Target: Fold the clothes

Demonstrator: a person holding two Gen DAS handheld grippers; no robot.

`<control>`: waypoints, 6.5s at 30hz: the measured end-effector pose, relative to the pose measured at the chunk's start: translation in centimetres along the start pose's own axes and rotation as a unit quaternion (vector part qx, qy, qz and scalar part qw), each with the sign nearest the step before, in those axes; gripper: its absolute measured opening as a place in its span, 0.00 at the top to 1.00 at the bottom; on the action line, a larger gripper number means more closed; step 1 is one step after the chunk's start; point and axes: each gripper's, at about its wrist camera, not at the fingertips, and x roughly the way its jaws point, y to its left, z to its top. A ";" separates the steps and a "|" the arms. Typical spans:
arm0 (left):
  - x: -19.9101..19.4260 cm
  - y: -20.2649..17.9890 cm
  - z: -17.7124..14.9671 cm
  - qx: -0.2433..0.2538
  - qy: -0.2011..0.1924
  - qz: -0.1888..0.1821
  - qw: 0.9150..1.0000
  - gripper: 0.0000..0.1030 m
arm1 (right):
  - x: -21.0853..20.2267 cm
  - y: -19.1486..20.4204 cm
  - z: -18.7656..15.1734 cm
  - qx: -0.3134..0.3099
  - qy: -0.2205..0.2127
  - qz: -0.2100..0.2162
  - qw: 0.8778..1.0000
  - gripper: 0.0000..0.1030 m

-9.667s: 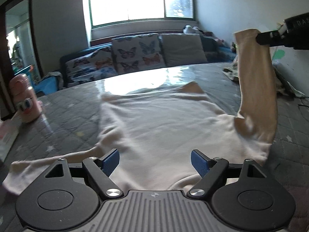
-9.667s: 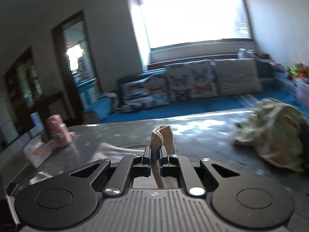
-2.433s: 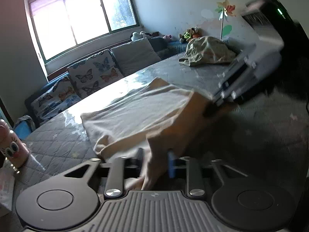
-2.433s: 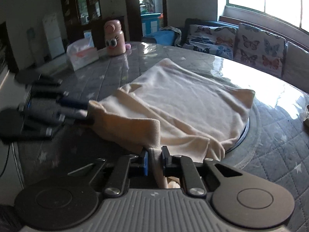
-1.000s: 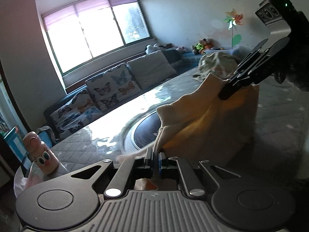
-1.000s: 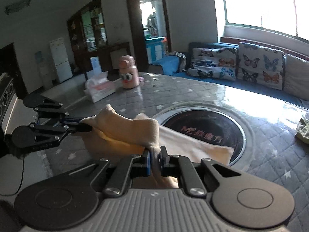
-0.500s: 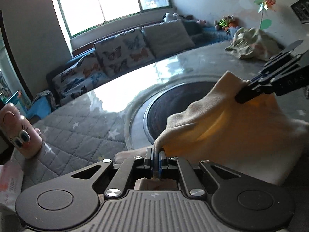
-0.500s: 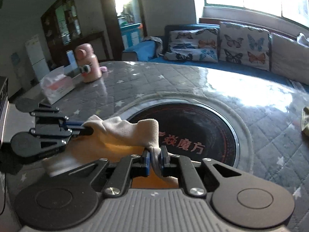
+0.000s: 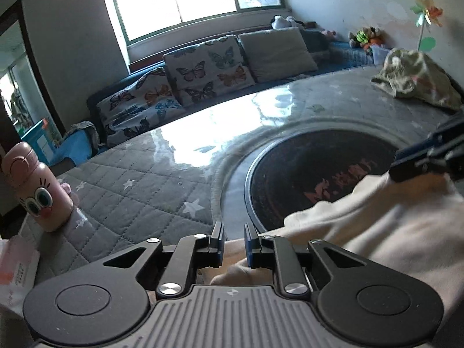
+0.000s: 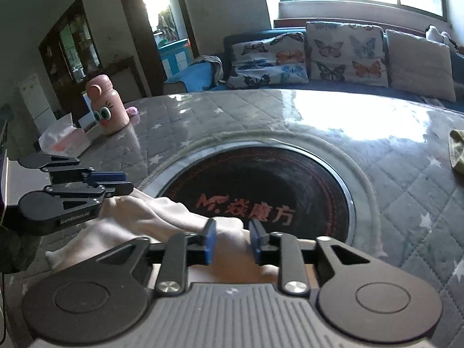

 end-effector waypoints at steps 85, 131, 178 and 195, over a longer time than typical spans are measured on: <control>-8.3 -2.1 -5.3 -0.008 -0.033 -0.051 0.998 0.75 | -5.5 5.1 -4.9 -0.086 0.008 0.016 0.996 0.71; -5.9 -0.9 -4.9 -0.079 0.000 -0.050 0.996 0.65 | -0.2 1.5 -2.4 -0.028 0.009 -0.020 0.999 0.68; -10.4 3.6 -6.5 -0.208 -0.013 -0.043 0.977 0.86 | -5.1 2.5 -1.8 0.009 -0.028 -0.007 1.000 0.93; -19.1 15.0 -10.6 -0.306 -0.072 0.095 0.944 0.86 | 2.4 16.3 6.6 -0.107 -0.043 0.112 0.987 0.94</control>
